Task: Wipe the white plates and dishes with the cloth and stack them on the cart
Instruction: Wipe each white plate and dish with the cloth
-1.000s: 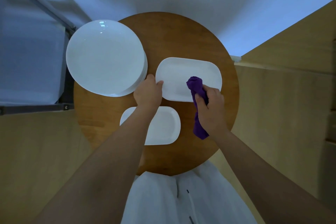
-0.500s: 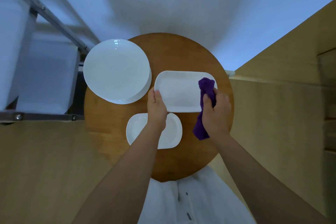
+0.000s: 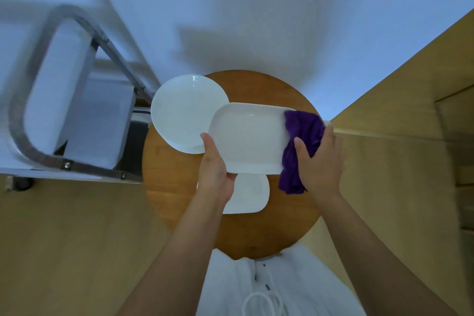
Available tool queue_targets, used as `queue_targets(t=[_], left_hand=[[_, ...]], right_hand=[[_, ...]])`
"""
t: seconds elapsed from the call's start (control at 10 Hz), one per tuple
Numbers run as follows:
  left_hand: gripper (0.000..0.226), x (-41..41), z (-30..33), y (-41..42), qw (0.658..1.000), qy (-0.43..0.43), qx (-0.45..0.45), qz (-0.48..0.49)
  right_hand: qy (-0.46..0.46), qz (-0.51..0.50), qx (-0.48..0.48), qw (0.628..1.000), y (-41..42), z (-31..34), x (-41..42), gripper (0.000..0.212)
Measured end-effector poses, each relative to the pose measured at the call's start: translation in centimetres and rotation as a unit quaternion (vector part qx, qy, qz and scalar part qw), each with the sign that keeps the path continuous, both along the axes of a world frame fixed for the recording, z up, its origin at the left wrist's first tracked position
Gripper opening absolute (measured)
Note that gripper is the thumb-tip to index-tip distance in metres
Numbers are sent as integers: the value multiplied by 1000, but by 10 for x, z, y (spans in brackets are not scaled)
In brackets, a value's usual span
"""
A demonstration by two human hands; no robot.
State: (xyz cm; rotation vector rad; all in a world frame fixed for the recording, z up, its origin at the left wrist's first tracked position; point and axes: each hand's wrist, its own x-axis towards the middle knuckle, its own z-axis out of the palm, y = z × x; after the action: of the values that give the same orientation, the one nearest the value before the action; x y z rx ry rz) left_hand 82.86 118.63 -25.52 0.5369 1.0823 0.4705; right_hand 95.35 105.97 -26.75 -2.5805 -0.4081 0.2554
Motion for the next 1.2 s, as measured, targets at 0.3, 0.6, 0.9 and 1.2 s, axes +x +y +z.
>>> queue_targets(t=[0.3, 0.6, 0.9, 1.2], left_hand=[[34, -19, 18, 12, 998, -33, 37, -35], [35, -37, 19, 17, 996, -46, 60, -56], [38, -42, 30, 10, 988, -106, 78, -77], [52, -43, 30, 18, 998, -31, 29, -44]], right_hand=[[-116, 36, -73, 990, 33, 14, -37, 49], [-129, 90, 122, 980, 79, 32, -75, 29], [9, 276, -73, 958, 109, 46, -124, 36], [-50, 365, 126, 921, 83, 56, -101, 26]])
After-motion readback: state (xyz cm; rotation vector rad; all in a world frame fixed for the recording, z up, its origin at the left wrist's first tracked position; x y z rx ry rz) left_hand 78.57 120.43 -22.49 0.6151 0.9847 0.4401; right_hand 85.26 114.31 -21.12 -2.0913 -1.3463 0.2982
